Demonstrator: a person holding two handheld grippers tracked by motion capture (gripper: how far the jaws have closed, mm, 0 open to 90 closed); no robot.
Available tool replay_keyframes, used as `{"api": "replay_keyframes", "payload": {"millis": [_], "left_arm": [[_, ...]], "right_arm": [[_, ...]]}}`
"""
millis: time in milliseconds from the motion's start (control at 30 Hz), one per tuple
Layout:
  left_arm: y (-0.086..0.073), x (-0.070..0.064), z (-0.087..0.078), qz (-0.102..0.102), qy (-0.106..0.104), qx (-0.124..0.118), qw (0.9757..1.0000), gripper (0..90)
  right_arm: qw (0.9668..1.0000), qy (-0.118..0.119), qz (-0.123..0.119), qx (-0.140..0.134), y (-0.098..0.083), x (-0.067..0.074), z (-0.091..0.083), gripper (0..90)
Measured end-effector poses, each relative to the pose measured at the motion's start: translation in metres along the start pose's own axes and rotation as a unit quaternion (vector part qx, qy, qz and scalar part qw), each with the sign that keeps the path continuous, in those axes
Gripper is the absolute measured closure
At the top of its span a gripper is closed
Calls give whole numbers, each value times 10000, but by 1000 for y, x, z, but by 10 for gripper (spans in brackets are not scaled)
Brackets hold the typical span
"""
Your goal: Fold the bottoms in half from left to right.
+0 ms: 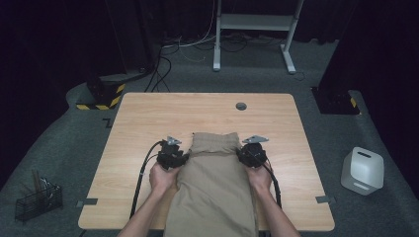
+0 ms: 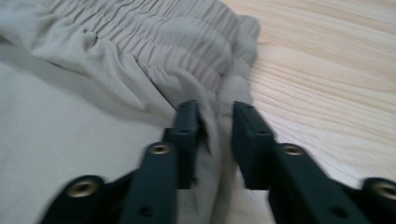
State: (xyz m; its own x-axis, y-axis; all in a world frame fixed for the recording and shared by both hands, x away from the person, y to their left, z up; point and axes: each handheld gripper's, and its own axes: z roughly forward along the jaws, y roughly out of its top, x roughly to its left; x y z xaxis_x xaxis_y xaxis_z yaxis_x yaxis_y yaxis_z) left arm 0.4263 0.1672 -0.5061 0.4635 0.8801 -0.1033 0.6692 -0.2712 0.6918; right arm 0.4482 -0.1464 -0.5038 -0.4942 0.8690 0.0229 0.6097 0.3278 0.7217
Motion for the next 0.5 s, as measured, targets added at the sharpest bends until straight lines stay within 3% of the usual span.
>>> {"api": "replay_keyframes", "payload": {"millis": [100, 267, 400, 500], "left_arm": [[-6, -6, -17, 176, -134, -216, 9995, 501], [-20, -32, -39, 667, -529, -348, 9958, 434], [-36, -51, -35, 961, -704, -142, 9928, 425], [-44, -54, -22, 935, -621, 124, 9936, 425]], "right_arm": [[9996, 72, 30, -277, -5, 1, -21, 628], [9974, 390, -424, -440, -20, 23, -51, 600], [9954, 640, -664, -276, -43, 41, -56, 592], [9948, 626, -799, -68, -54, 48, -49, 593]]}}
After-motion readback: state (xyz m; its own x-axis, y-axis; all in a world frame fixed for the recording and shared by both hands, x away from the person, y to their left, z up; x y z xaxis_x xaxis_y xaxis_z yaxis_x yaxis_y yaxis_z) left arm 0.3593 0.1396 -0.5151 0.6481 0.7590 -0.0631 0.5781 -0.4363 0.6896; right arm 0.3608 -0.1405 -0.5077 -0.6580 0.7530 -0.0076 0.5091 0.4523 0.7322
